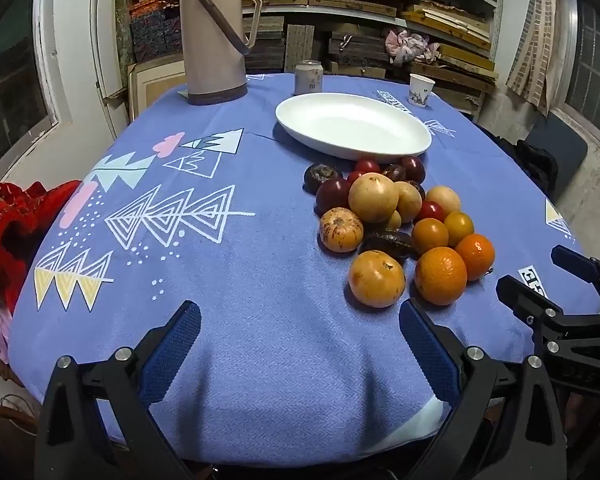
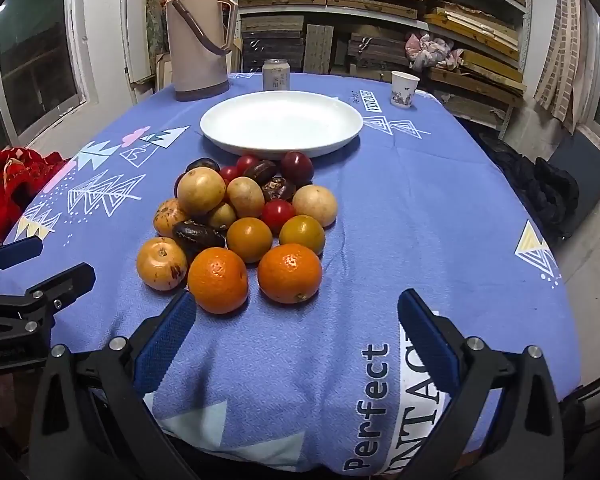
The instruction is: Organize fruits
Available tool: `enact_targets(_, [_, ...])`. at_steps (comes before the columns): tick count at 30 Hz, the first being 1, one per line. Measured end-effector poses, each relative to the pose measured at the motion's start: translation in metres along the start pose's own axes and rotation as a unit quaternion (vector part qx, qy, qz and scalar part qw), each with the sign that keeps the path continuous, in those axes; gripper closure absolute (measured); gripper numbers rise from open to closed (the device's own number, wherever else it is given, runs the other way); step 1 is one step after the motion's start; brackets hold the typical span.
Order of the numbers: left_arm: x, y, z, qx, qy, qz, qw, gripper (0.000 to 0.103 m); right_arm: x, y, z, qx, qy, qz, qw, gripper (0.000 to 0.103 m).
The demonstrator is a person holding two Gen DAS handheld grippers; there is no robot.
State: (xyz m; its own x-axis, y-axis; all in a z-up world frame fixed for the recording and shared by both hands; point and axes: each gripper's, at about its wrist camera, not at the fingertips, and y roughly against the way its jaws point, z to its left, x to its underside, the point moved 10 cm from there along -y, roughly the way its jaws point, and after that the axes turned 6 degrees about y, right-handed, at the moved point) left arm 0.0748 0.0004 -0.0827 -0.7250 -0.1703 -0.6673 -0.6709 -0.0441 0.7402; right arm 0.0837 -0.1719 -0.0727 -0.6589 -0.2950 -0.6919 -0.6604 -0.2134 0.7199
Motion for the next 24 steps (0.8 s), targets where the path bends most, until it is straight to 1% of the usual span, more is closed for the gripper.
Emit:
enact_targets(10, [0.0034,-0.0056,-0.0005,-0.001,0.000,0.009,1.0000,0.003,0.0007,-0.0006,0.0026,-0.003,0.004,0.000,1.000,0.004])
enact_targets(13, [0.0039,-0.0057,0.0021,-0.010,0.002,0.010,0.9999,0.003,0.0008,-0.0010,0.0008,-0.002,0.000,-0.001,1.000,0.004])
enact_targets(17, [0.0047,-0.0046,0.0038,-0.010,0.005,0.010,0.9999,0.003,0.0016,-0.0004,0.0003,-0.001,0.000,-0.001,1.000,0.004])
enact_targets(21, [0.0073,-0.0048,0.0071,-0.020,0.005,0.011,0.9997,0.003,0.0029,-0.0004,0.0004,-0.002,0.002,0.000,1.000,0.004])
enact_targets(24, [0.0096,-0.0054,0.0076,-0.020,0.006,0.014,0.9997,0.003,0.0033,0.0002,0.0018,-0.004,0.003,-0.001,1.000,0.004])
